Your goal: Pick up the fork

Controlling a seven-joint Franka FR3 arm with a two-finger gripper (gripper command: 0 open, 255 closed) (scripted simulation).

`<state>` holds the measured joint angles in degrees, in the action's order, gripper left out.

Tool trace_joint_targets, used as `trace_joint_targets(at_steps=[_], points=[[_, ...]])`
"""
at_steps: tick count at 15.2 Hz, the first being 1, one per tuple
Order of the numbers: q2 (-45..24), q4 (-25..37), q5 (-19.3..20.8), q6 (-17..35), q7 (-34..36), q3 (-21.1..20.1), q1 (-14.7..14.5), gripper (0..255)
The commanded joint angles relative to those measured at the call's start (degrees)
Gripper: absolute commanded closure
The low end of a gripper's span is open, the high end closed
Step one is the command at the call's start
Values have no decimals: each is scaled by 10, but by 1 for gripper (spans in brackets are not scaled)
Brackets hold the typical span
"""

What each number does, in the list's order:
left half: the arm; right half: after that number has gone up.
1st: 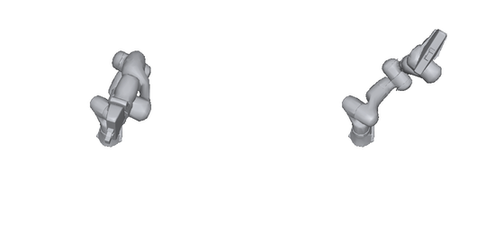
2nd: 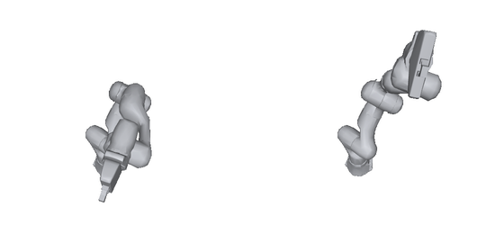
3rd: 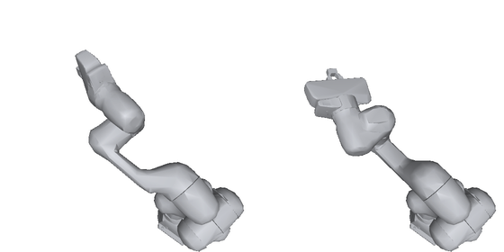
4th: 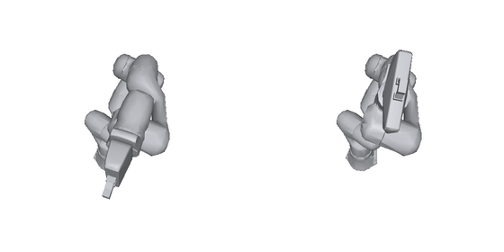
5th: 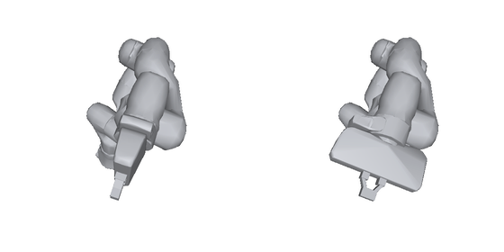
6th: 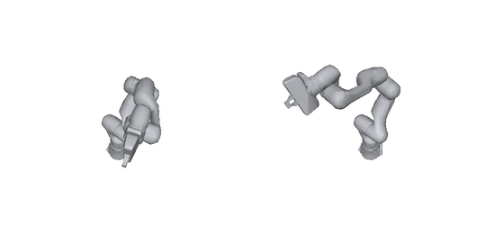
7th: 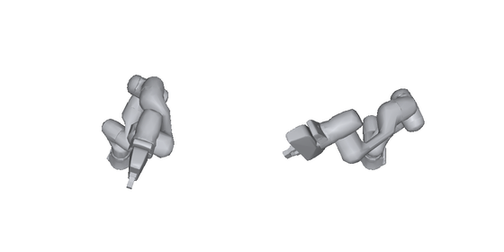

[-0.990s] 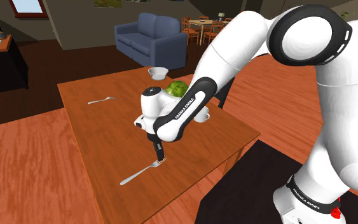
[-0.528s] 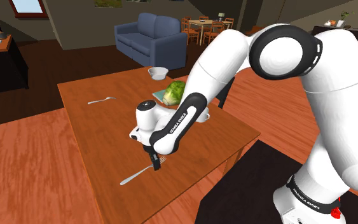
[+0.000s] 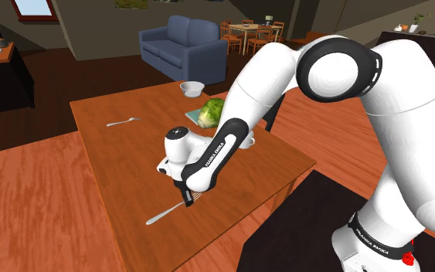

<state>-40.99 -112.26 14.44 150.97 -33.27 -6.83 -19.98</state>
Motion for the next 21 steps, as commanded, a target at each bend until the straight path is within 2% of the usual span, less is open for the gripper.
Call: trace_joint_targets(at_steps=[1, 7, 21], points=[[-3, 1, 0, 6, 0, 2, 1, 255], [-4, 2, 0, 5, 0, 2, 1, 255], [92, -27, -21, -62, -17, -19, 17, 255]])
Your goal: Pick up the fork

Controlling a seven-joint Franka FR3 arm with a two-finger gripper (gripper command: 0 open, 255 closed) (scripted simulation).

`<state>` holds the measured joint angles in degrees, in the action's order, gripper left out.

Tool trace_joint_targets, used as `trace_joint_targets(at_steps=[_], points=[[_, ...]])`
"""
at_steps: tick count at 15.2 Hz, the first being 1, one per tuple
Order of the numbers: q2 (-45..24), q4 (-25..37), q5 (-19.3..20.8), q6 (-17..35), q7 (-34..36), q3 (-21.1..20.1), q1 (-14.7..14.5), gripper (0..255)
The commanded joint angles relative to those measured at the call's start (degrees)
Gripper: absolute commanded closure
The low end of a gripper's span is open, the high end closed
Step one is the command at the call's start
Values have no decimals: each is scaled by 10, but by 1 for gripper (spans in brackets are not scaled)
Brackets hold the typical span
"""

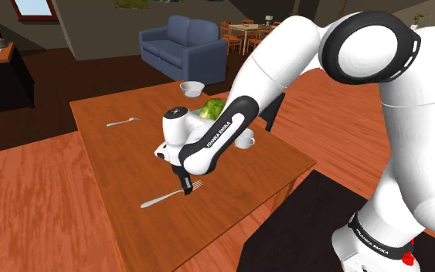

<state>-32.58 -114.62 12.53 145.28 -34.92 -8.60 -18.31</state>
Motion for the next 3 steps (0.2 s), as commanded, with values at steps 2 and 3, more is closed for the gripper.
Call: trace_joint_targets(at_steps=[2, 3], points=[[15, -5, -4, -11, -2, -3, 2, 255], [15, -5, -4, -11, -2, -3, 2, 255]])
